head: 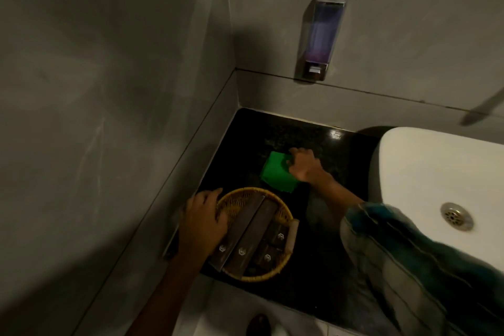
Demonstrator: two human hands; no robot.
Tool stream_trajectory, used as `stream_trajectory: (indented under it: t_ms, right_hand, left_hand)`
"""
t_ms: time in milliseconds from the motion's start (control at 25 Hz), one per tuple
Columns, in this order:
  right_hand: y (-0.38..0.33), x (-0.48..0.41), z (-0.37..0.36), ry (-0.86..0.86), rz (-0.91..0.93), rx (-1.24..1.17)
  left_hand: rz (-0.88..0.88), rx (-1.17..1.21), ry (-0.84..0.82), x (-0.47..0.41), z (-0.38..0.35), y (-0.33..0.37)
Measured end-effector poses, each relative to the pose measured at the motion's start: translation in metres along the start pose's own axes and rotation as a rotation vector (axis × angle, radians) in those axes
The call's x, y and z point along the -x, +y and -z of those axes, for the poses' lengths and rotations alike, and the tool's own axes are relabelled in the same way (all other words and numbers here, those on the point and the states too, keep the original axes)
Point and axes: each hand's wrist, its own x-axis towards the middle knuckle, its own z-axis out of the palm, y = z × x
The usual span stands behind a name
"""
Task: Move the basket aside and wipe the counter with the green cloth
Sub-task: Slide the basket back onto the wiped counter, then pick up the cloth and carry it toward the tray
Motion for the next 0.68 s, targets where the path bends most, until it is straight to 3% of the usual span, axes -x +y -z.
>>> stream_trajectory:
  t_ms: [160,320,400,480,560,680]
  right_hand:
    - [0.004,-0.024,0.001,-0.090,-0.078,0.133]
    - [0.009,0.002,0.017,-0.195,-0.016,-0.125]
    - [0.017,0.033,0.020,-0.130,0.071,-0.259]
    - [0.033,0.070,0.031,-0.005,0.118,-0.539]
    - [0.061,0.109,0.052,0.090,0.096,-0.981]
    - [0.124,0.163,0.092,0.078,0.091,-1.423]
  left_hand:
    - [-0.077,0.116,0.101,0.010,0.004,0.007]
    - [-0.116,0.260,0.088,0.010,-0.002,0.029]
    - [-0.175,0.300,0.063,0.004,-0.008,0.050]
    - [-0.229,0.324,0.042,-0.001,-0.014,0.081]
    - [-0.216,0.394,-0.002,-0.001,-0.024,0.121]
    - [-0.213,0.596,-0.151,0.012,-0.046,0.195]
